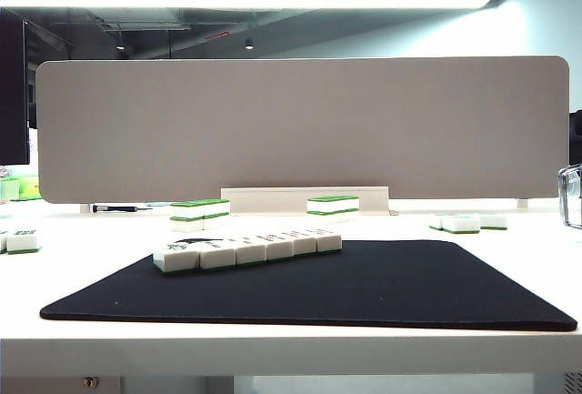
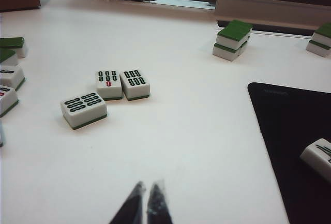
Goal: Align six mahjong tiles in a row on the table.
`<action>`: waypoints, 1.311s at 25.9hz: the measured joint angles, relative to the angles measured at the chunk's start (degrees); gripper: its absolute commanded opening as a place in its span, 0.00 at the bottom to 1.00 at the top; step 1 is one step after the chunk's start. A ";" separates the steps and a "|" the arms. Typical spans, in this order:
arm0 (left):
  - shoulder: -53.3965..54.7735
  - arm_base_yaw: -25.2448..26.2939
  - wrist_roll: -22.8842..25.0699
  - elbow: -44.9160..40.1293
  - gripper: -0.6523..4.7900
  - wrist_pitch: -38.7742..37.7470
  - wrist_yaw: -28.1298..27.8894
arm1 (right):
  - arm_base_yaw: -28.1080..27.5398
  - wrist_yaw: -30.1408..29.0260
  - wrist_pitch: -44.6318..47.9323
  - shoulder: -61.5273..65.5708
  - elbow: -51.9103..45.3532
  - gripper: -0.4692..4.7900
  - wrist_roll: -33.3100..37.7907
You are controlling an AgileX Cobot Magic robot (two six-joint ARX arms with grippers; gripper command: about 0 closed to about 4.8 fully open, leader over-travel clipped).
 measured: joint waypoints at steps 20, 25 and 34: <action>0.00 0.02 0.00 0.00 0.15 0.00 0.00 | -3.96 0.31 1.73 0.00 -0.55 0.09 -3.98; 0.00 0.02 0.00 0.00 0.15 0.00 0.00 | -3.96 -0.11 1.49 0.00 -0.55 0.09 -7.26; 0.00 0.02 0.00 0.00 0.15 0.02 0.00 | -3.96 -0.59 1.49 0.00 -0.55 0.09 -7.74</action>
